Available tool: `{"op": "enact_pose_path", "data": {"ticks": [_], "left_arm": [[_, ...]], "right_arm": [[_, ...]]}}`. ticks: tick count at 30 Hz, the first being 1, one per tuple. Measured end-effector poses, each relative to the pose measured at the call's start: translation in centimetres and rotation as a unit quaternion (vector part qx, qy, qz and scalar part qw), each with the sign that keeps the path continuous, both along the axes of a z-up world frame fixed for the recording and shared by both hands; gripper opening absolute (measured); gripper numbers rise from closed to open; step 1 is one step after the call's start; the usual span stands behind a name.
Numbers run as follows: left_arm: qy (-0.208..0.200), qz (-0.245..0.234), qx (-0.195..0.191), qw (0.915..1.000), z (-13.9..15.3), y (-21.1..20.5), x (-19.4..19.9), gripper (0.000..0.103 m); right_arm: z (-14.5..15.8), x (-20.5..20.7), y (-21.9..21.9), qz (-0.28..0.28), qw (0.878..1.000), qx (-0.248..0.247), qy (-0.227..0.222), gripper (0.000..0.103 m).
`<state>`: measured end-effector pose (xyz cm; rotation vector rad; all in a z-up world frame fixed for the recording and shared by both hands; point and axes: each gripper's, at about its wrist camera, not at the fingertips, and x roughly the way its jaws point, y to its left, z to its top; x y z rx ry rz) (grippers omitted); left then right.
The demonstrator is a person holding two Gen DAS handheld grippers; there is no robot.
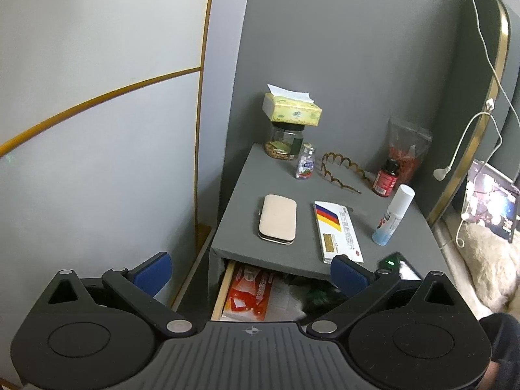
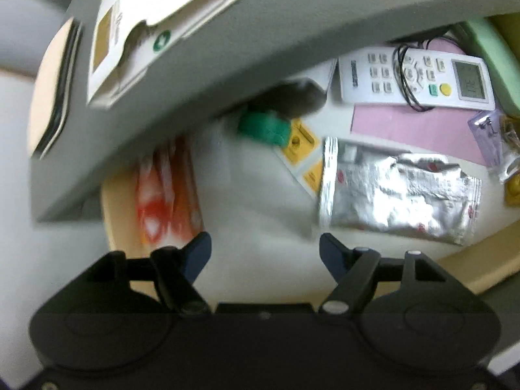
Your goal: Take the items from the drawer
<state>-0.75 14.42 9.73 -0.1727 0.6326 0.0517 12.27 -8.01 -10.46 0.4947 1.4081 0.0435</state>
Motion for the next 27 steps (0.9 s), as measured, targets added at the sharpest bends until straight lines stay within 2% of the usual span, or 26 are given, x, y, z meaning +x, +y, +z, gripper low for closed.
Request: {"op": "enact_pose_path", "data": {"ticks": [3, 8, 10, 18, 24, 27], "left_arm": [[-0.005, -0.001, -0.005, 1.0, 0.2, -0.1, -0.2, 0.103], [-0.001, -0.009, -0.011, 0.9999, 0.1, -0.8, -0.4, 0.103], [0.007, -0.017, -0.01, 0.9998, -0.3, -1.1, -0.2, 0.103], [0.036, -0.036, 0.005, 0.9987, -1.4, -2.5, 0.2, 0.103], [0.042, -0.039, 0.017, 0.9982, -1.6, -3.1, 0.1, 0.103], [0.037, -0.04, 0.018, 0.9984, -1.5, -3.0, 0.0, 0.103]], "right_arm": [[2.0, -2.0, -1.2, 0.056, 0.997, -0.047, -0.018, 0.072], [3.3, -3.0, -2.3, 0.108, 0.989, -0.098, -0.006, 0.071], [3.3, -3.4, -2.2, 0.106, 0.988, -0.114, -0.014, 0.071], [3.7, -3.4, -2.7, 0.106, 0.988, -0.115, 0.01, 0.071], [3.1, -3.9, -2.8, 0.11, 0.989, -0.098, 0.03, 0.071], [2.9, -4.3, -2.4, 0.138, 0.985, -0.098, 0.044, 0.07]]}}
